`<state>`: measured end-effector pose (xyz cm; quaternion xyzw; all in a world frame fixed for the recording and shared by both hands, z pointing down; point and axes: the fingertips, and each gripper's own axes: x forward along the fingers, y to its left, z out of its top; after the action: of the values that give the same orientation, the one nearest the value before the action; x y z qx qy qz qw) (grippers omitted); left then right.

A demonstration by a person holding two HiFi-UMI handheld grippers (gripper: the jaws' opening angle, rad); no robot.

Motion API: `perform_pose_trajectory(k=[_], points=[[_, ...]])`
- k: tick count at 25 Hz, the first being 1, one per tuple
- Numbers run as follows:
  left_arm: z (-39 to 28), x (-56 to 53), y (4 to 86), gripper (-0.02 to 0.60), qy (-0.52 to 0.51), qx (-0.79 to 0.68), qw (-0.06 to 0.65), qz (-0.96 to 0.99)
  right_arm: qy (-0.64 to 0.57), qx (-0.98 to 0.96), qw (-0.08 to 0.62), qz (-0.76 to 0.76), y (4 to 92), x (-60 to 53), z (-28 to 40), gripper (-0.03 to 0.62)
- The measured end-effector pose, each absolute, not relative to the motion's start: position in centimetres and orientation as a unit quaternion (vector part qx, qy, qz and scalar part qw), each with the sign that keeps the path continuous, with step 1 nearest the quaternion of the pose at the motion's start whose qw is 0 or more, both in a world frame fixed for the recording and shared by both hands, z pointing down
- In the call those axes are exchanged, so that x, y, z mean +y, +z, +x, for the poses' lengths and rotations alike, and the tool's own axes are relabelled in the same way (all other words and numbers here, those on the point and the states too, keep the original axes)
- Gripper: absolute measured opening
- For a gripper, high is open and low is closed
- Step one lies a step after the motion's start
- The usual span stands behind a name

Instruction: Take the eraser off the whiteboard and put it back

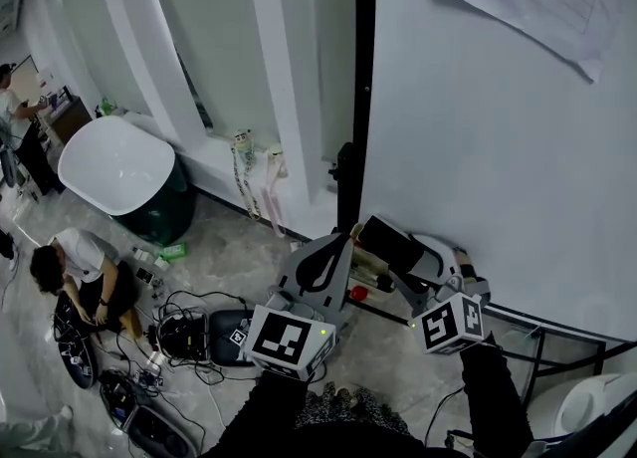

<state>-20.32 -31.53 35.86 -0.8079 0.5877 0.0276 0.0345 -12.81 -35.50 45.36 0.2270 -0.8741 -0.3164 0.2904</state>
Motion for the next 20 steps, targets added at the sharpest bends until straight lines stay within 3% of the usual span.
perform_pose_trajectory(k=[8,20], points=[[-21.1,-32.3,36.0,0.006,0.034,0.585,0.03,-0.81,-0.377,-0.823,0.371,0.207,45.6,-35.5,-13.5,0.278],[-21.4,-32.8,36.1,0.006,0.045,0.577,0.025,-0.815,-0.347,-0.839,0.359,0.217,45.0,-35.5,-13.7,0.278]])
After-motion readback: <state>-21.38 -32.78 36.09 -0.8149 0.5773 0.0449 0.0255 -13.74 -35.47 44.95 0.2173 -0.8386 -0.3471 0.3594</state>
